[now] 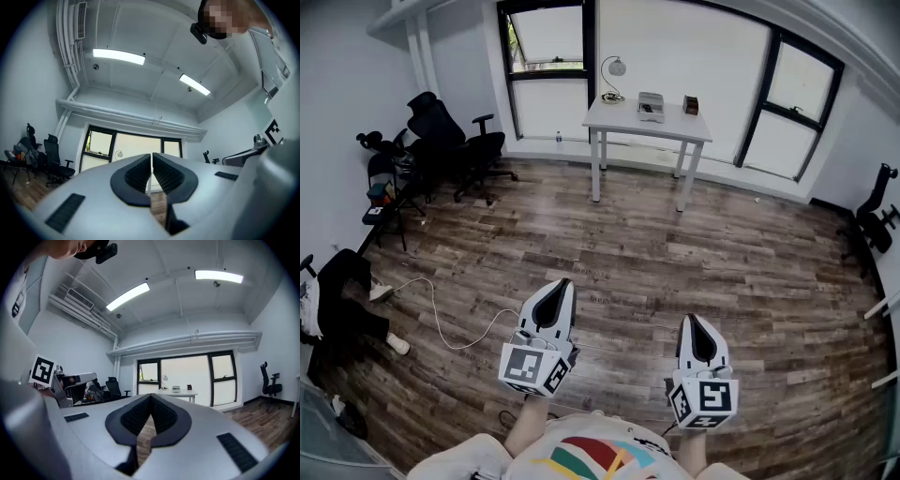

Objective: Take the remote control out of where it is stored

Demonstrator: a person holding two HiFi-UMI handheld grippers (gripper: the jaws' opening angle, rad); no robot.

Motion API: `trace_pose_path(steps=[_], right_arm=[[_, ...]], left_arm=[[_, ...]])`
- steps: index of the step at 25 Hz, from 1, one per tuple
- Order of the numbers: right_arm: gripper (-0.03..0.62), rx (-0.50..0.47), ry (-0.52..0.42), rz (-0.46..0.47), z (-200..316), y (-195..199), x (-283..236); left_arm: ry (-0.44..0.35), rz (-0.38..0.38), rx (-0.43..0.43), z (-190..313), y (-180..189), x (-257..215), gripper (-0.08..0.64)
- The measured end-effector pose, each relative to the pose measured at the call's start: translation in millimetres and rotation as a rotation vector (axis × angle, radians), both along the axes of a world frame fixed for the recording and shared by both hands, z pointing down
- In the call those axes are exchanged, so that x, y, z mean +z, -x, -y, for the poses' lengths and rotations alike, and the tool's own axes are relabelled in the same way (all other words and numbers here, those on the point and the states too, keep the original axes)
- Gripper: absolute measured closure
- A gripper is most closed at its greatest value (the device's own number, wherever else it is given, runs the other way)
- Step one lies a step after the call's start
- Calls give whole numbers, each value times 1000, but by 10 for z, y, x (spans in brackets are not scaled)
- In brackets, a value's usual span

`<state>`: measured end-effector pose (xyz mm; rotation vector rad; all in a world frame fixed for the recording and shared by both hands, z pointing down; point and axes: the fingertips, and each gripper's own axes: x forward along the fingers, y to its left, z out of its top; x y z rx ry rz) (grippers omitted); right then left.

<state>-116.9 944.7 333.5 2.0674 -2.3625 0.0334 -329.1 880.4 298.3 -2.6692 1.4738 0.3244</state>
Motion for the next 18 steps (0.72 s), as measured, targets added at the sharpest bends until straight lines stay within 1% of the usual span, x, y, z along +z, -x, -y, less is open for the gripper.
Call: trace_pose_path(steps=[3, 7, 9, 12, 13, 16, 18], right_arm=[[592, 6, 5, 13, -23, -83, 16], [592, 15, 8, 24, -78, -217, 79], [592, 24, 3, 7, -118, -275, 132], [592, 49, 10, -42, -196, -322, 277], [592, 52, 22, -34, -213, -330, 340], [592, 25, 53, 35, -193, -323, 447], [592, -2, 46, 21, -172, -311, 410]], left_arm=[[5, 10, 1, -5, -52, 1, 538], [16, 3, 13, -31, -179, 33, 538], [14, 11, 29, -47, -273, 27, 538], [1, 47, 48, -123, -413, 57, 538], [-4, 64, 52, -164, -452, 79, 538], [-15, 100, 46, -198, -512, 136, 538], [-6, 80, 34, -139, -504, 150, 538]])
